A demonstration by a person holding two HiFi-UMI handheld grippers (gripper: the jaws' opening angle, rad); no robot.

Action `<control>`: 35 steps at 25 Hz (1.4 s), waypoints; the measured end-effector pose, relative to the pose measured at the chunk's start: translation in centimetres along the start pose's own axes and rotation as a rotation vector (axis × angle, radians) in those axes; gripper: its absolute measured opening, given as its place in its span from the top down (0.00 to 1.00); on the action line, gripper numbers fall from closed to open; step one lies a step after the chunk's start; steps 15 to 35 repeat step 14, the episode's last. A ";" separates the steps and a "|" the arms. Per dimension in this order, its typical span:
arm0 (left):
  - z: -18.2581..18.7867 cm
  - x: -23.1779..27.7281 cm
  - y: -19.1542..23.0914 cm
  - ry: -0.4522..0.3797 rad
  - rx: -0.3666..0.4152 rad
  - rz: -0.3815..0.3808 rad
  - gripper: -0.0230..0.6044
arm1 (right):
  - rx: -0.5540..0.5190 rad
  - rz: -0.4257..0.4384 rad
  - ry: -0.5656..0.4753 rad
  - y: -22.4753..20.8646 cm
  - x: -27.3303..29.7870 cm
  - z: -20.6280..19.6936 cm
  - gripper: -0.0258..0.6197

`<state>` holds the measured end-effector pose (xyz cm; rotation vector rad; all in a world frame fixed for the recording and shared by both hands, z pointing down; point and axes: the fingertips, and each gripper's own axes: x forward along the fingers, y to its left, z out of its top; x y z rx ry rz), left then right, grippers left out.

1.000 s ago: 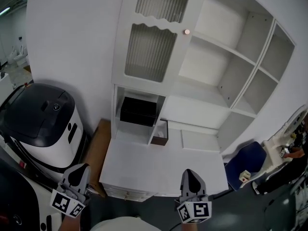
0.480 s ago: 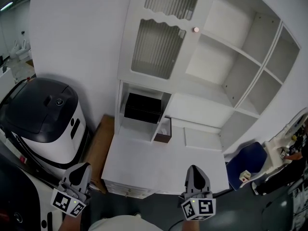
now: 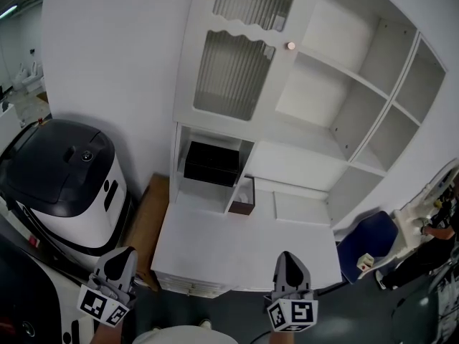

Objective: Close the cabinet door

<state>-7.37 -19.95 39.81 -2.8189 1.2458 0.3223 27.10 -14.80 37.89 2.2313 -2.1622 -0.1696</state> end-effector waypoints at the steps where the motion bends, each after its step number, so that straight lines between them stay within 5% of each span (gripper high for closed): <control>1: 0.0 0.0 -0.1 -0.001 0.000 -0.001 0.96 | -0.003 0.003 -0.004 0.0 0.0 0.1 0.96; 35: -0.3 -0.3 -0.4 0.007 -0.003 0.002 0.96 | 0.004 0.007 -0.002 0.1 -0.7 0.0 0.96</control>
